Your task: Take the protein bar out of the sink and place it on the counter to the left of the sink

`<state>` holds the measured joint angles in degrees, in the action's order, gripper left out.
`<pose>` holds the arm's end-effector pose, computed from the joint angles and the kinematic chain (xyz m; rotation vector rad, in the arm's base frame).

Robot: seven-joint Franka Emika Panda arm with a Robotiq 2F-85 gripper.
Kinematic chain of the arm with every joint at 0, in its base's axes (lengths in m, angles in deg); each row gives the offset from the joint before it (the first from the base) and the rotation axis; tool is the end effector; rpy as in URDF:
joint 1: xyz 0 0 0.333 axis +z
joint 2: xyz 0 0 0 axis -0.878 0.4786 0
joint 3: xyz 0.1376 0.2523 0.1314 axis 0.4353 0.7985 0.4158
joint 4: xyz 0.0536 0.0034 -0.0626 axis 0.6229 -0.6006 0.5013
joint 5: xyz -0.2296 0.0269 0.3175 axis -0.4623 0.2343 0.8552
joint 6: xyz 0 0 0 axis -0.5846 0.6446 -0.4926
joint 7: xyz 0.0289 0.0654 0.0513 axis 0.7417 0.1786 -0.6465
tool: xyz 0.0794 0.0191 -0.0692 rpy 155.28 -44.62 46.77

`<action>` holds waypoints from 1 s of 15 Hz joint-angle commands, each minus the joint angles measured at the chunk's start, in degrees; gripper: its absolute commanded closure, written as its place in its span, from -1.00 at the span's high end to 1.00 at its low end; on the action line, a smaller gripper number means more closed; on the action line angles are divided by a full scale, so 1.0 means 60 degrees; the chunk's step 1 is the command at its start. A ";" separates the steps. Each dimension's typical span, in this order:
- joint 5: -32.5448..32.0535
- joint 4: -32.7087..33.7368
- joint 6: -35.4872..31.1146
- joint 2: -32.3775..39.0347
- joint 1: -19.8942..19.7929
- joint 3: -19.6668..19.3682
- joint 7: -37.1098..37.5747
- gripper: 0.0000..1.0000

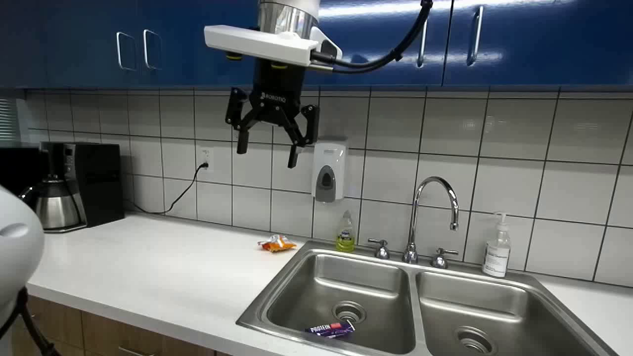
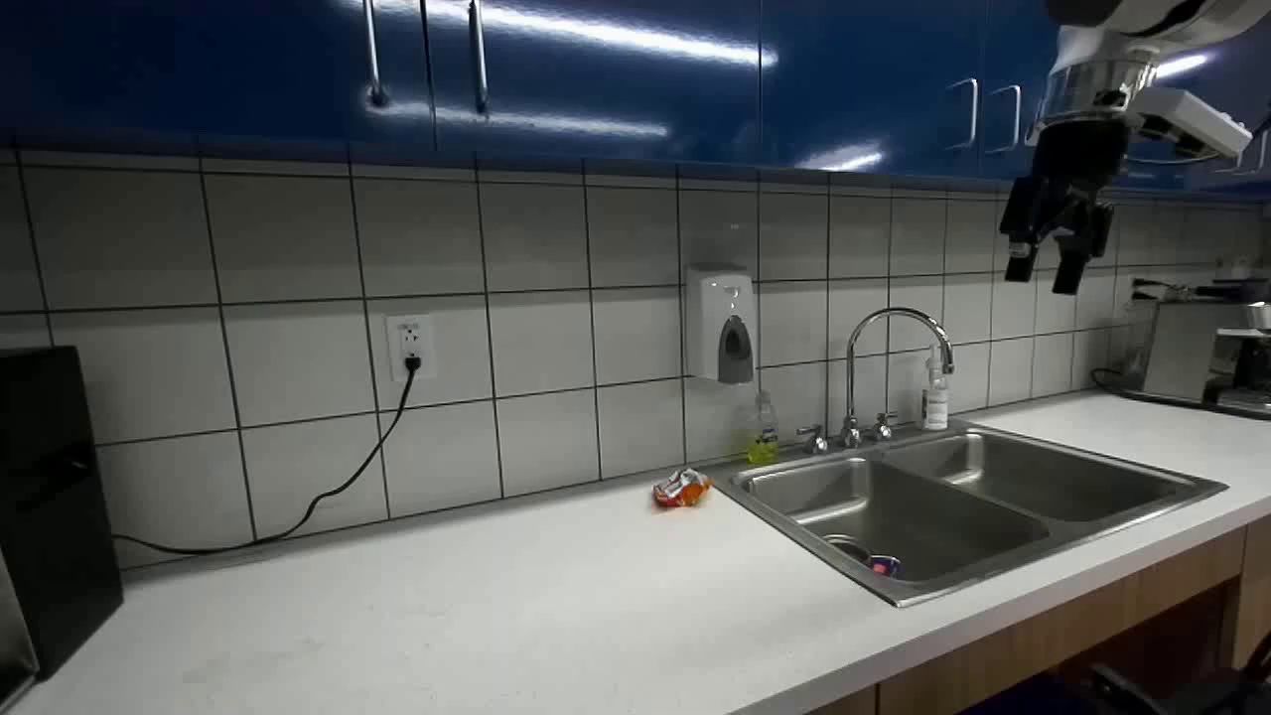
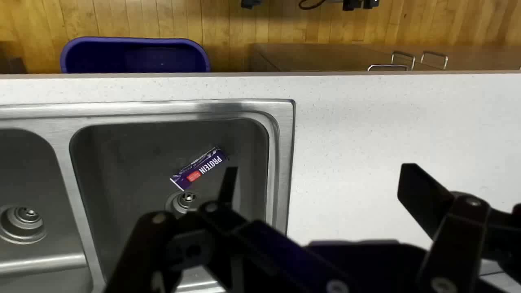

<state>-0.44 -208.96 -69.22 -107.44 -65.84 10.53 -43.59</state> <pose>0.2970 -0.1847 0.5351 -2.9644 -0.1276 -0.1535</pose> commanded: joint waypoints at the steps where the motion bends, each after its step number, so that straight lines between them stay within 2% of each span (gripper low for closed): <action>1: 0.0101 0.0018 0.0011 0.0056 -0.0168 0.0125 -0.0095 1.00; 7: 0.0102 0.0018 0.0011 0.0056 -0.0168 0.0124 -0.0095 1.00; 15: -0.0566 -0.0119 -0.2132 0.0700 -0.1305 0.0402 0.1859 1.00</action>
<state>-2.36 -209.46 -78.49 -105.29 -70.07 10.70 -37.25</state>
